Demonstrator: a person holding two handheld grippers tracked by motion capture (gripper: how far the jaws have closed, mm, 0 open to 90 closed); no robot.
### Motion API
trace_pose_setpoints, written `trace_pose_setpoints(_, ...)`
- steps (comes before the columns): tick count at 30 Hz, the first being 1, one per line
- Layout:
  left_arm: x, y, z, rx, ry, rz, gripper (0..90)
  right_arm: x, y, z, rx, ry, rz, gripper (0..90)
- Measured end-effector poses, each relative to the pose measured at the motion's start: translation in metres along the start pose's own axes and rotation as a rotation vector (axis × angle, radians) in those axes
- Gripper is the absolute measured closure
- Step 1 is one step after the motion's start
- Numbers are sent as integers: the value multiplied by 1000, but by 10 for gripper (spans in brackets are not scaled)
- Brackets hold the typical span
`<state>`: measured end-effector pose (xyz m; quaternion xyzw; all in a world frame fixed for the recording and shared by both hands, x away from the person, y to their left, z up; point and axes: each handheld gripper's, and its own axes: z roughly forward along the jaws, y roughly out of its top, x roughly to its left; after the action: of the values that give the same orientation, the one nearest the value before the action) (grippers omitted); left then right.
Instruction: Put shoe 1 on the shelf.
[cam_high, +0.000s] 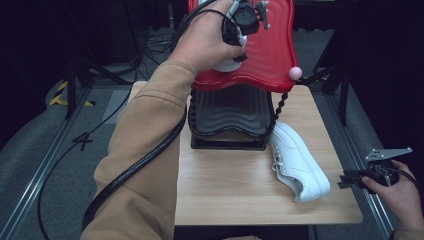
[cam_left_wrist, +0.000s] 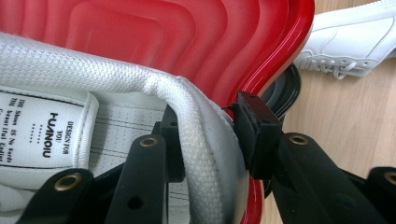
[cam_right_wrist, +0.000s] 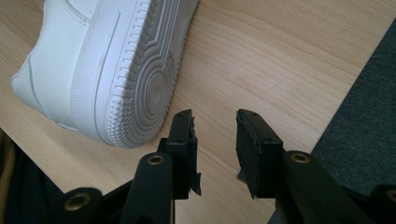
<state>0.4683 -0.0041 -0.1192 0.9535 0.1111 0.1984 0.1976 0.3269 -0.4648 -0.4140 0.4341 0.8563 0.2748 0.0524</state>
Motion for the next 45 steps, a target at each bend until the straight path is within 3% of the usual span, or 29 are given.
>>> trace_pose_setpoints(19, -1, -7, 14, 25, -21, -47, 649, 1, 1, 3, 8, 4, 4, 657)
trace_pose_setpoints(22, -1, -8, 14, 32, -1, -73, 566, 1, 1, 2, 5, 2, 4, 656)
trace_pose_setpoints(32, -8, -7, -4, -16, 24, -109, 413, 2, 1, 3, 10, 5, 6, 652)
trace_pose_setpoints(37, -15, -9, -20, -50, 39, -112, 401, 2, 3, 4, 9, 2, -7, 649)
trace_pose_setpoints(45, -35, -17, -42, -119, -3, -84, 372, 4, 5, 5, 6, 3, -15, 649)
